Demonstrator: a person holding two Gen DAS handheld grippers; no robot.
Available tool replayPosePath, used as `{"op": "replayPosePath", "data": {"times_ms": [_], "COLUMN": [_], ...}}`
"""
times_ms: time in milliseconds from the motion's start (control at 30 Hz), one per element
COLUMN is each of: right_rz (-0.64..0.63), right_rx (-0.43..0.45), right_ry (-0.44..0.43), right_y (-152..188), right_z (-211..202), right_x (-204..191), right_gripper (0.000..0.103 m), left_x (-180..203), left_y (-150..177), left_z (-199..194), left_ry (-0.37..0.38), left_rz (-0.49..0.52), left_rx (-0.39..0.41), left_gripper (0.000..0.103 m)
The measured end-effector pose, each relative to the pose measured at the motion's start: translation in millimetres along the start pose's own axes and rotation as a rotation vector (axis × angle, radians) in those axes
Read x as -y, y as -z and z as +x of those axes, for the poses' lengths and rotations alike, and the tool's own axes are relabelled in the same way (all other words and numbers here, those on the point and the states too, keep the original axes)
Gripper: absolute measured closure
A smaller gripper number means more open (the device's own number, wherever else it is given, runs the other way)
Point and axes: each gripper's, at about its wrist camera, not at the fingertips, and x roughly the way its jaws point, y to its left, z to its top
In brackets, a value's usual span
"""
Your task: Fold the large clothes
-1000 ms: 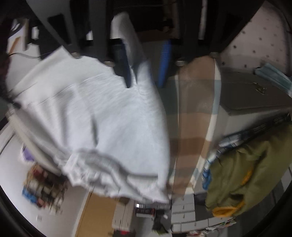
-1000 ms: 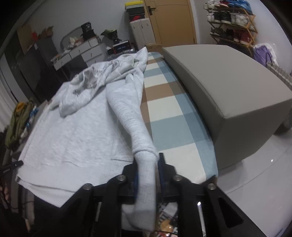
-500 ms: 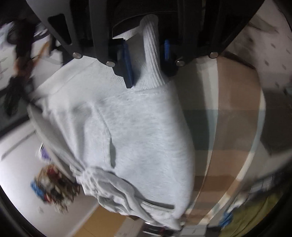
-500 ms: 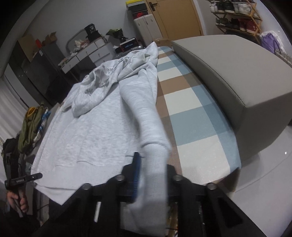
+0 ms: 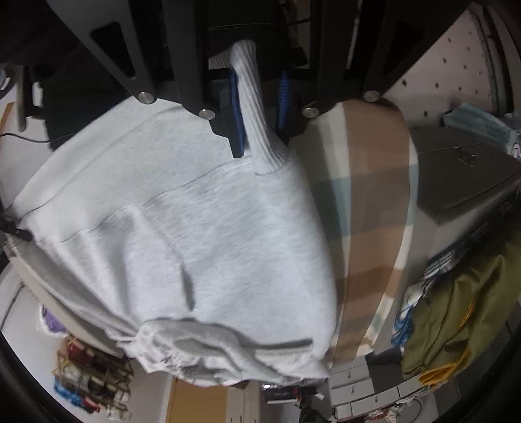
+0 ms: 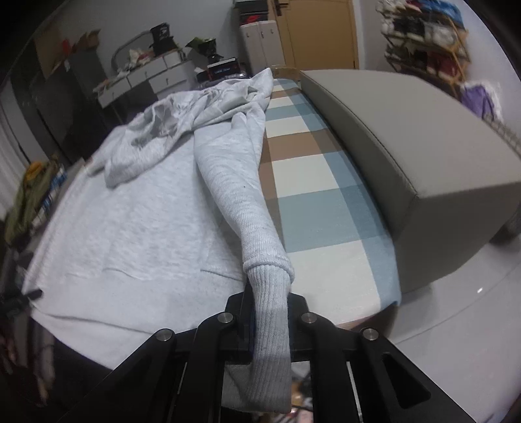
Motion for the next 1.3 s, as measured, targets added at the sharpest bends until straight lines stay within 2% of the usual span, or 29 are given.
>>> {"op": "replayPosePath", "data": {"times_ms": [33,67,100,133,167,233,300,333,367,400,433,467,700,867,1033,1133,1300], "right_rz": [0.029,0.051,0.076,0.098,0.114,0.127,0.122,0.110,0.100,0.091,0.086,0.085,0.073,0.053,0.037,0.035,0.081], "right_rx": [-0.003,-0.003,0.004,0.012,0.017,0.033,0.028,0.023,0.021,0.021,0.024,0.028,0.029,0.014,-0.006,-0.019,-0.065], "right_ry": [-0.033,-0.066,-0.106,-0.142,-0.179,-0.210,-0.204,-0.196,-0.182,-0.165,-0.151,-0.152,-0.119,-0.119,-0.130,-0.140,-0.154], "right_y": [-3,-4,-6,-7,-8,-8,-8,-8,-8,-8,-7,-8,-11,-10,-13,-14,-13], "right_z": [-2,-3,-5,-6,-6,-5,-2,1,3,4,4,4,-3,-10,-17,-10,7], "right_x": [4,5,7,8,8,4,-2,-5,-8,-10,-11,-10,-1,1,3,1,9], "right_gripper": [0.091,0.090,0.087,0.083,0.081,0.075,0.074,0.077,0.078,0.084,0.093,0.093,0.096,0.096,0.096,0.094,0.095], "left_x": [-2,-5,-6,-8,-10,-13,-13,-12,-8,-5,-3,-1,7,1,-3,-6,-10], "left_y": [-2,-3,-6,-8,-9,-11,-12,-12,-12,-11,-9,-10,-9,-4,-8,-14,-25], "left_z": [-4,-5,-4,-1,0,7,14,19,21,25,22,21,16,11,5,16,26], "left_ry": [0.015,0.018,0.014,0.003,0.001,0.062,0.093,0.089,0.077,0.071,0.073,0.065,0.011,0.045,0.093,0.094,0.148], "left_rz": [-0.021,-0.032,-0.040,-0.055,-0.070,-0.094,-0.109,-0.107,-0.094,-0.073,-0.068,-0.060,-0.003,-0.003,-0.008,-0.015,-0.039], "left_rx": [0.023,0.041,0.046,0.044,0.048,0.037,0.005,-0.009,-0.026,-0.045,-0.034,-0.028,-0.022,-0.029,0.003,-0.023,-0.024], "left_gripper": [0.083,0.070,0.039,0.027,0.023,0.023,0.027,0.035,0.069,0.082,0.084,0.090,0.094,0.095,0.095,0.092,0.092]}}
